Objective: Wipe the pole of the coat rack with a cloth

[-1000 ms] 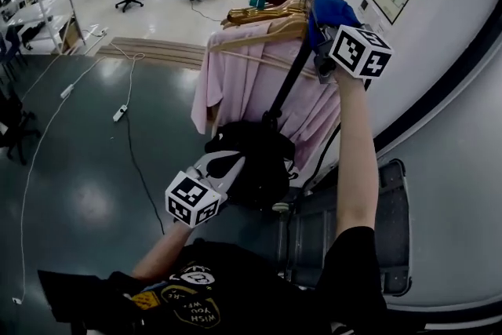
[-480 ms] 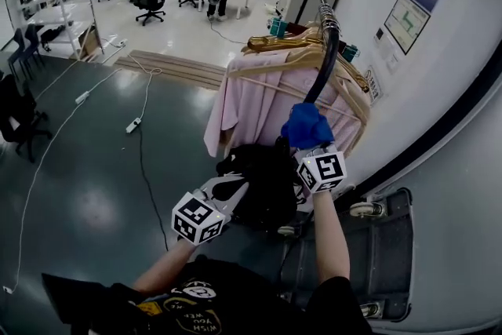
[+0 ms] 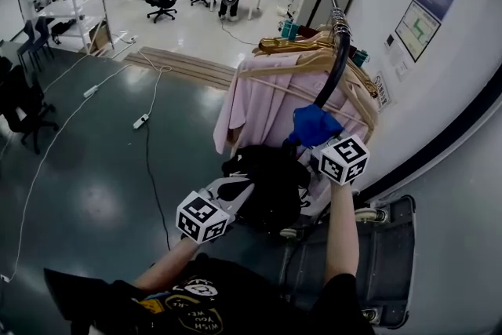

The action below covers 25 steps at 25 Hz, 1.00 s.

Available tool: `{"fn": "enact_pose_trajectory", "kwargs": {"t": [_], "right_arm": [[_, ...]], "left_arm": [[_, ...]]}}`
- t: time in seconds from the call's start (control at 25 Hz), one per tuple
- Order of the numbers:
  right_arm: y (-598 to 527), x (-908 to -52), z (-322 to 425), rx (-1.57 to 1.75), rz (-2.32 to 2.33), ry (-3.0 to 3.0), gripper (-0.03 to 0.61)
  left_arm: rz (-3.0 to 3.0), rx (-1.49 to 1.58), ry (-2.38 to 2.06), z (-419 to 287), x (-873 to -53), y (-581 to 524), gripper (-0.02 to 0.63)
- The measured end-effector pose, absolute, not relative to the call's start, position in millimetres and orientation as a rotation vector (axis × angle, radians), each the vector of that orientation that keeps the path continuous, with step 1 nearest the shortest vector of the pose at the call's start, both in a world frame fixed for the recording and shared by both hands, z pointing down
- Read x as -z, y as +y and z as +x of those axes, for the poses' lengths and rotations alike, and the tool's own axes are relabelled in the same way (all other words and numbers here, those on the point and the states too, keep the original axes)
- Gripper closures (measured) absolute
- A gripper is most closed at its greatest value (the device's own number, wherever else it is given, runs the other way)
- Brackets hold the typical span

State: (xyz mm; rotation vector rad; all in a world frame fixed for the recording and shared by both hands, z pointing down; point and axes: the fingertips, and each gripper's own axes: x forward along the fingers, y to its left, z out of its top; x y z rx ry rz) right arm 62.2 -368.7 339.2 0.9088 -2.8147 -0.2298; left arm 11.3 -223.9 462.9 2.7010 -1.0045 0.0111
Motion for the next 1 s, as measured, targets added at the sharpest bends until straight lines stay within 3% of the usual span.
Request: {"fn": "enact_pose_trajectory", "kwargs": {"t": [0.32,0.56,0.8,1.0], "right_arm": [[-407.9,-184.2,78.7,0.315,1.104,-2.807,0.569],[-460.3,-145.1,110.4,0.331,1.414,-2.805,0.569],[-390.0,-192.8,100.6,0.531,1.437,-2.930,0.568],[-376.1,-357.0,73.3,0.369,1.192,-2.657,0.571]], "left_arm": [[2.696,0.007,-1.037,7.2,-459.3,-227.0,0.614],[2.699,-0.018,-1.023,12.9,-460.7,-225.1,0.614],[2.680,-0.033,-1.021,12.3,-467.0,-228.2,0.614],[2.692,-0.020,-1.017,14.2,-461.1,-226.7,0.614]]}}
